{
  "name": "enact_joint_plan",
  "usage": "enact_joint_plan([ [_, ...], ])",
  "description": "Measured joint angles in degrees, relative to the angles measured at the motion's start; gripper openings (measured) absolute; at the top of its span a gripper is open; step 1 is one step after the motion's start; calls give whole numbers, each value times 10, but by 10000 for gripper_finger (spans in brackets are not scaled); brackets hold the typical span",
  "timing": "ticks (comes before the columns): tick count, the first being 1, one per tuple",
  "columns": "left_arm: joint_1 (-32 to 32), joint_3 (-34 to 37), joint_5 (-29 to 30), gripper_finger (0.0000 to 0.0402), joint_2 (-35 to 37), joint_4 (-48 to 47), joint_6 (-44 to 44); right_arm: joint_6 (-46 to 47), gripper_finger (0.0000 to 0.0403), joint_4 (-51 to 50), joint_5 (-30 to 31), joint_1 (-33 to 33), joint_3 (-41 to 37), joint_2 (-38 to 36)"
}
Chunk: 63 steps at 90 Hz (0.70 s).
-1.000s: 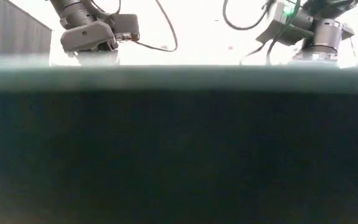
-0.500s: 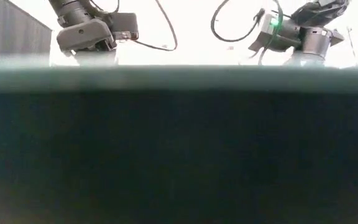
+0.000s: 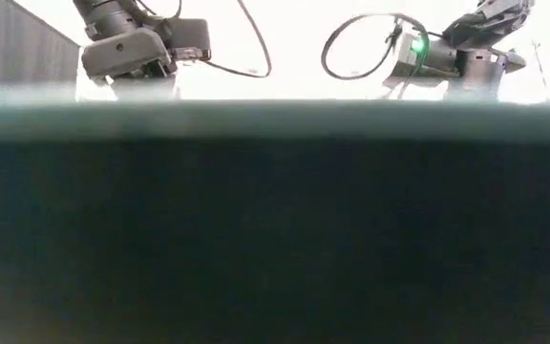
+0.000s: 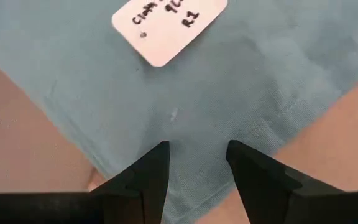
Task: Set table place
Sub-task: Fold the blue napkin
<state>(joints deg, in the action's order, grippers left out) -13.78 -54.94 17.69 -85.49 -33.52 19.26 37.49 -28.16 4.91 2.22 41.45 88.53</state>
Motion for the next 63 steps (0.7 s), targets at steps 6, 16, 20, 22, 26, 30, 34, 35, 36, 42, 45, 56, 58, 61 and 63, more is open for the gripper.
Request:
enact_joint_plan([
  [6, 0, 0, 0, 109, 0, 0, 1, -9, 157, 0, 2, -13, 0, 0],
  [16, 0, 0, 0, 109, 0, 0, 4, -18, 157, -6, 13, -35, 0, 1],
  [20, 0, 0, 0, 109, 0, 0, 10, -22, 157, -11, 14, -44, 0, 1],
  [22, 0, 0, 0, 109, 0, 0, 12, -24, 157, -13, 14, -49, 0, 1],
  [26, 0, 0, 0, 109, 0, 0, 13, -26, 157, -16, 14, -58, 0, 0],
  [30, -2, 0, 0, 109, 0, 0, 13, -30, 157, -20, 13, -68, 0, 0],
  [34, -3, 0, 0, 109, 0, 0, 13, -34, 157, -22, 13, -77, 0, 0],
  [35, -3, 0, 0, 109, 0, 0, 13, -36, 157, -23, 13, -80, 0, 0],
  [36, -4, 0, 0, 109, 0, 0, 13, -37, 157, -23, 13, -82, 0, 0],
  [42, -6, 0, 0, 109, 0, 0, 13, -42, 157, -23, 12, -95, 0, 0],
  [45, -6, 0, 0, 109, 0, 0, 13, -44, 157, -24, 12, -103, 0, 1],
  [56, -7, 0, 0, 109, 0, -1, 13, -52, 157, -24, 21, -128, 0, 1],
  [58, -7, 0, 0, 109, 0, -1, 13, -52, 157, -24, 28, -132, 0, 1],
  [61, -7, 0, 0, 109, 0, -2, 13, -52, 157, -26, 40, -138, 0, 1],
  [63, -7, 0, 0, 109, 0, -2, 13, -52, 157, -29, 51, -143, 0, 1],
])
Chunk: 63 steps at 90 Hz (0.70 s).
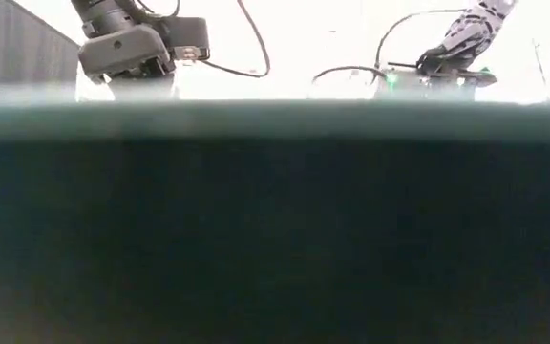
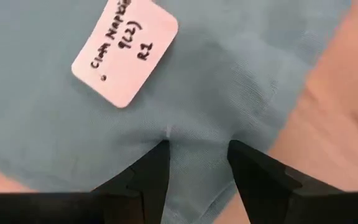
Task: Set table place
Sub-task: Fold the blue napkin
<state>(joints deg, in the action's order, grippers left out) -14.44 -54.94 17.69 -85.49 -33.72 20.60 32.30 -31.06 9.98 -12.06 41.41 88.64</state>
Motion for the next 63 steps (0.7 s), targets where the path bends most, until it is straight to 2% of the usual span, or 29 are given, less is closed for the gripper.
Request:
enact_joint_plan([
  [12, 0, 0, 0, 109, 0, -3, 0, 10, 157, -23, 94, -26, -1, 1],
  [18, 0, 0, 0, 109, 0, -3, 0, 8, 157, -26, 120, -33, -2, 1],
  [36, 0, 0, 0, 109, 0, -5, 0, -34, 157, -27, 120, -2, 30, 1],
  [54, 1, 0, 0, 109, 0, -4, -2, -68, 157, -20, 148, 55, 121, 1],
  [63, 1, 0, 0, 109, 0, -4, -1, -69, 157, 9, 127, 78, 160, 0],
])
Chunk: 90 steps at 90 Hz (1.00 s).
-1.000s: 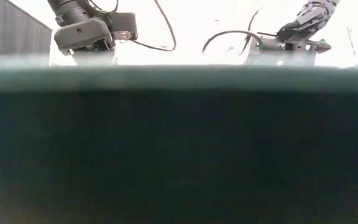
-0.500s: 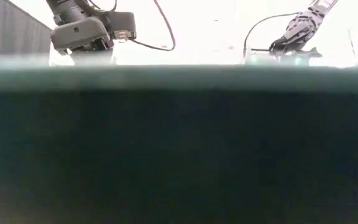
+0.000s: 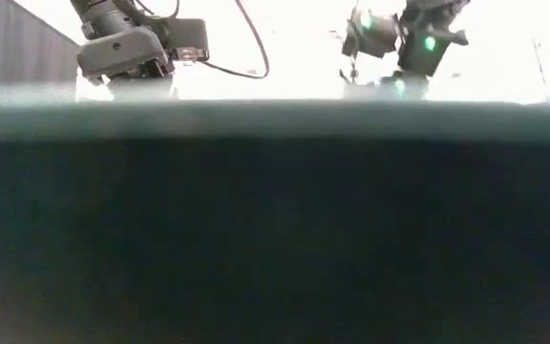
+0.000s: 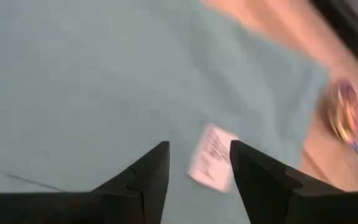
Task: Set table place
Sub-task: Fold the blue napkin
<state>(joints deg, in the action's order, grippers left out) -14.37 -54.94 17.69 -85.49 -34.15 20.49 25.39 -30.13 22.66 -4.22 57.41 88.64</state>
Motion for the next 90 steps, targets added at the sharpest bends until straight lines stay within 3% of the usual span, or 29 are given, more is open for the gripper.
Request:
enact_joint_plan([
  [18, -8, 0, 0, 109, 0, -17, -1, 5, 157, 153, -144, 39, 9, 9],
  [32, -12, 0, 7, 109, 0, -62, 0, 27, 157, 206, -198, 65, 9, 46],
  [57, -4, 48, 8, 109, 0, -79, 28, 42, 157, 278, -215, 79, 9, 118],
  [75, 39, 62, 64, 109, 0, -73, 47, 42, 157, 301, -228, 76, 9, 145],
  [90, 84, 62, 66, 109, 0, -74, 45, 61, 157, 275, -227, 78, 10, 143],
])
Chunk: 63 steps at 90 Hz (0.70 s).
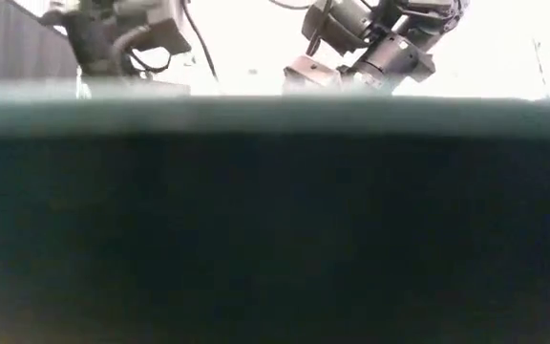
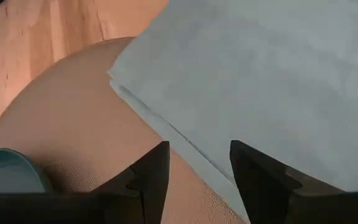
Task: Set table place
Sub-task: Fold the blue napkin
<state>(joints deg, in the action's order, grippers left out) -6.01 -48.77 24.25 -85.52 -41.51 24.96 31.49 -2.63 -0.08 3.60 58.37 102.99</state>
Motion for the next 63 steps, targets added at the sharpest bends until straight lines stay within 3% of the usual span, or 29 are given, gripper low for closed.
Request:
enact_joint_plan([
  [21, 19, 0, -8, 109, 0, 6, -18, 16, 157, -129, 88, -7, 0, -6],
  [34, 18, 0, -33, 109, -18, 27, -29, 28, 157, -187, 93, -21, 0, -6],
  [63, 17, -3, -51, 109, -111, 71, -35, 28, 157, -214, 96, -25, 0, -6],
])
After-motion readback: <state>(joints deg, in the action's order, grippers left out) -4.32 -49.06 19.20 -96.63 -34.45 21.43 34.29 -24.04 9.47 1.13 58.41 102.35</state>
